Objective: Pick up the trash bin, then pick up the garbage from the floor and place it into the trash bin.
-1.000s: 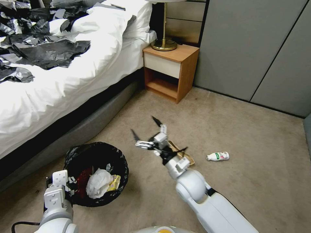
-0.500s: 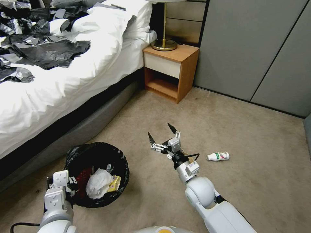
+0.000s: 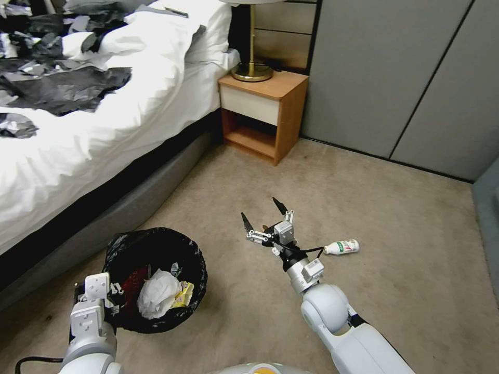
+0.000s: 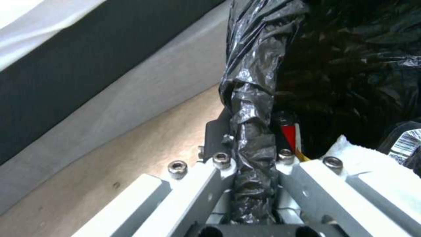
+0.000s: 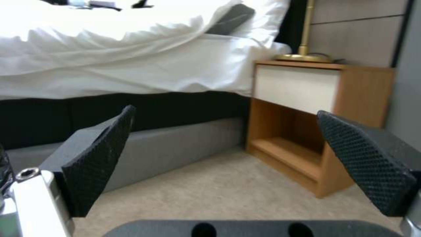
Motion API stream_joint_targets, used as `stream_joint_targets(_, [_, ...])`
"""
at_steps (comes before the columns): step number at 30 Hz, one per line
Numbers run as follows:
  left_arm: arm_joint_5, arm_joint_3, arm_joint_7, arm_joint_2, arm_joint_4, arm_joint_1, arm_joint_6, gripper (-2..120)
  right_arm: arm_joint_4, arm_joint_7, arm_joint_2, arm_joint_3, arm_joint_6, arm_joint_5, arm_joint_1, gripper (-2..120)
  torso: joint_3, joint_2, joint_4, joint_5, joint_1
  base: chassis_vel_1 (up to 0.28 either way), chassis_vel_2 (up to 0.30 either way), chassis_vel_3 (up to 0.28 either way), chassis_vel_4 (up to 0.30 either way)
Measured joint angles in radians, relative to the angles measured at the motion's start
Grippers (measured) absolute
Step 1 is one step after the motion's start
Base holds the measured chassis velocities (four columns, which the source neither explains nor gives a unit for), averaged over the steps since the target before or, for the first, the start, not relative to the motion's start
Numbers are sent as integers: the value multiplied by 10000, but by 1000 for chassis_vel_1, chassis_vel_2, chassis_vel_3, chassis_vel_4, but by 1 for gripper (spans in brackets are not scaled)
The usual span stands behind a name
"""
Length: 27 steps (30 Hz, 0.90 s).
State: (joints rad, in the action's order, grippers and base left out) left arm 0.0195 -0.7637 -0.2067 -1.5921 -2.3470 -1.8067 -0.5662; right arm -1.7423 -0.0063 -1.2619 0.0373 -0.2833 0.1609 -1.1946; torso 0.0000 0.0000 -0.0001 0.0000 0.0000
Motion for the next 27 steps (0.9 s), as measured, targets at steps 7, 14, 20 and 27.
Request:
stream_joint_targets(7, [-31,2,-42,-12,-12,-25,-12,1,-6,-31,-5,8,-25,17,-39,100,0,0,1,0,0,-91,-90,-92,-101])
stream_joint_targets(14, [-191,21,-110,-14,-55,-35,11,1,5,-32,-19,-6,-70,46,-64,100,0,0,-5,0,0,-110,-112,-108,-118])
stream_joint_targets(20, [-205,46,-171,-31,-55,-18,20,1,5,-32,11,-4,-71,61,-57,100,0,0,2,0,0,-25,-25,-22,-26])
stream_joint_targets(27, [-224,45,-210,-25,-55,12,21,1,5,-35,40,-5,-71,91,7,100,0,0,1,1,0,0,0,0,0])
